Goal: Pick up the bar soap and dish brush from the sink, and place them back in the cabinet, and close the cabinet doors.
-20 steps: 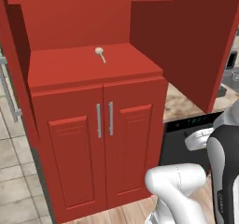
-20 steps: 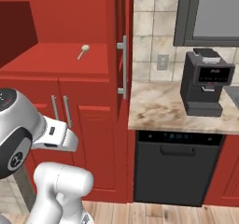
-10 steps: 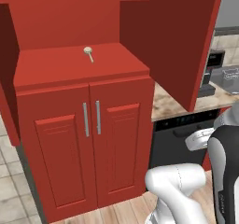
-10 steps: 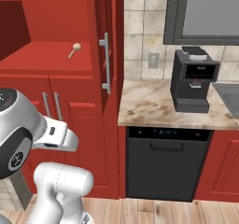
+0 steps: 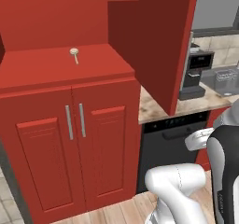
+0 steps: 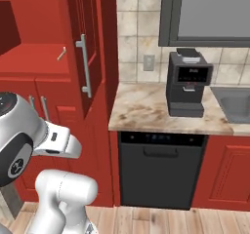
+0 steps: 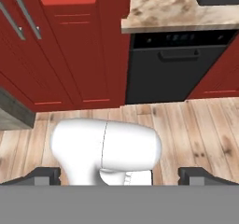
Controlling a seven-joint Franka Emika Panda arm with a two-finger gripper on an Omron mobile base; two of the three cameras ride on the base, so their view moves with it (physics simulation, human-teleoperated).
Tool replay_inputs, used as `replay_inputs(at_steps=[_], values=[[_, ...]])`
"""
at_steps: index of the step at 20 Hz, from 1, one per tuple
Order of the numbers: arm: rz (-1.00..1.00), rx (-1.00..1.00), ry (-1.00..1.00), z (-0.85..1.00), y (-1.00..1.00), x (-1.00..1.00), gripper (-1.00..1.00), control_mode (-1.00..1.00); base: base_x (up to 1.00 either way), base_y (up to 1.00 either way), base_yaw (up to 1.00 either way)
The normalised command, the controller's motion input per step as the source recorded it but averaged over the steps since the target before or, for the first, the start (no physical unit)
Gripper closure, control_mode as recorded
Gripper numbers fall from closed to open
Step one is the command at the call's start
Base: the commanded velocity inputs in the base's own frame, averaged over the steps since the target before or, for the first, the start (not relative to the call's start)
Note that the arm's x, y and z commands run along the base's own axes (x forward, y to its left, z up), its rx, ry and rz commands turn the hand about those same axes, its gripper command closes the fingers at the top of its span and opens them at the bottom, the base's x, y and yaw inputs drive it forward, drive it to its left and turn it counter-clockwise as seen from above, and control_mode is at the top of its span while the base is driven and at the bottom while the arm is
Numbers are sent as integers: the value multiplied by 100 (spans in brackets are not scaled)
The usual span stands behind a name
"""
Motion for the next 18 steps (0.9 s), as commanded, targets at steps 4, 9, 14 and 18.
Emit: replay_inputs(at_steps=[4, 9, 14, 18], values=[[0, 0, 0, 0, 0, 0, -100, 100, 0, -50, 0], [0, 0, 0, 0, 0, 0, -100, 100, 0, -50, 0], [0, 0, 0, 0, 0, 0, -100, 100, 0, -52, 0], [0, 0, 0, 0, 0, 0, -100, 100, 0, -54, 0]])
